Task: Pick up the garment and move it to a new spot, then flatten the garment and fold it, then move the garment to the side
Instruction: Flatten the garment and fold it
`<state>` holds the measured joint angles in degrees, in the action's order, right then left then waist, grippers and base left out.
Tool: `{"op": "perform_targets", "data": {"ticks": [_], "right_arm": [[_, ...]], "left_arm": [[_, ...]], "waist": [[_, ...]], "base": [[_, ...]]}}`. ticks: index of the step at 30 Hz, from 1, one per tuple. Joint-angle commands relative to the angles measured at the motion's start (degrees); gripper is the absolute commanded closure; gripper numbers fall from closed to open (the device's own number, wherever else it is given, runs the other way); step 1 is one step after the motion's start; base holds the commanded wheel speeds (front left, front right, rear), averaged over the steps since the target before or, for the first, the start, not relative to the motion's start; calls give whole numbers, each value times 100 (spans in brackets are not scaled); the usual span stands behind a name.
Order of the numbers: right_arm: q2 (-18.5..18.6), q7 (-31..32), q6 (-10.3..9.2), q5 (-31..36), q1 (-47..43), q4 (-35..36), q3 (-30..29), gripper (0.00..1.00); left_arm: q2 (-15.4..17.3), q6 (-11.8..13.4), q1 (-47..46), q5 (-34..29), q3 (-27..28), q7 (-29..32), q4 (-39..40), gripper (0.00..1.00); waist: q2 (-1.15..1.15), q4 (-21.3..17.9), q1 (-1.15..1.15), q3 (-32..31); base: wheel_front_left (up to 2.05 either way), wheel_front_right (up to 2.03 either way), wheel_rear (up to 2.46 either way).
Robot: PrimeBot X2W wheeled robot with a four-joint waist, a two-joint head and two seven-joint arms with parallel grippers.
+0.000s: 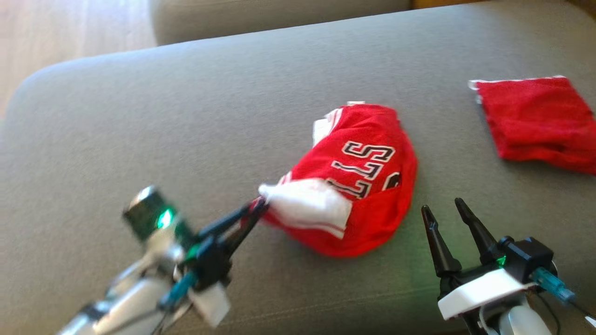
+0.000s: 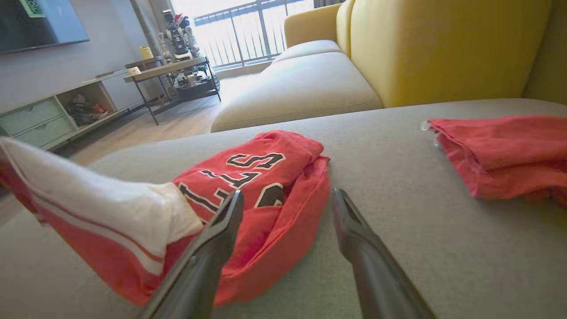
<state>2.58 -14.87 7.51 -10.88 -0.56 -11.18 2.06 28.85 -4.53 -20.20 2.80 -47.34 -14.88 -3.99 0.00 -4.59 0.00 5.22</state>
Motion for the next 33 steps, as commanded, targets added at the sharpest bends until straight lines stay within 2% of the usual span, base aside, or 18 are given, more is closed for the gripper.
{"op": "perform_targets", "data": {"ticks": [1, 5, 6, 12, 15, 18, 19, 20, 21, 29, 33], "right_arm": [[30, -13, -2, 70, 135, 208, 96, 0], [30, -13, -2, 130, 134, 196, 105, 0], [30, -13, -2, 130, 134, 196, 105, 0], [30, -13, -2, 172, 123, 117, 175, 0], [30, -13, -2, 179, 125, 81, 193, 0], [30, -13, -2, 165, 156, -1, 293, 0], [30, -13, -2, 155, 176, -40, 339, 0], [30, -13, -2, 147, 198, -86, 385, 0], [30, -13, -2, 145, 218, -137, 420, 0], [30, -13, -2, -86, 398, -581, 269, 0], [30, -13, -2, -81, 720, -968, 47, 0]], "left_arm": [[303, 185, -258, -138, 290, -12, 151, 100], [703, 620, 40, -322, 472, -12, -19, 100], [703, 620, 40, -322, 472, -12, -19, 100], [1148, 1546, 250, -340, 1117, -12, -116, 100], [1210, 2033, 464, -275, 1397, -12, -121, 100], [1023, 2429, 772, 40, 1671, -12, -176, 100], [924, 2527, 871, 156, 1748, -12, -167, 69], [809, 2610, 964, 279, 1827, -12, -171, 11], [686, 2677, 1041, 388, 1900, -12, -158, 0], [-142, 3104, 1472, 620, 2371, -12, 282, 0], [-446, 3177, 1656, 476, 2485, -12, 691, 0]], "waist": [[0, 185, 0, 82], [0, 291, 0, 80], [0, 291, 0, 80], [0, 266, 0, 33], [0, 235, 0, 49], [0, 208, 0, 74], [0, 207, 0, 85], [0, 210, 0, 96], [0, 223, 0, 109], [0, 445, 0, 164], [0, 545, 0, 195]], "base": [[0, 0, 0], [0, 0, 0], [0, 0, 0], [0, 0, 0], [0, 0, 0], [0, 0, 0], [0, 0, 0], [0, 0, 0], [0, 0, 0], [0, 0, 0], [0, 0, 0]]}}
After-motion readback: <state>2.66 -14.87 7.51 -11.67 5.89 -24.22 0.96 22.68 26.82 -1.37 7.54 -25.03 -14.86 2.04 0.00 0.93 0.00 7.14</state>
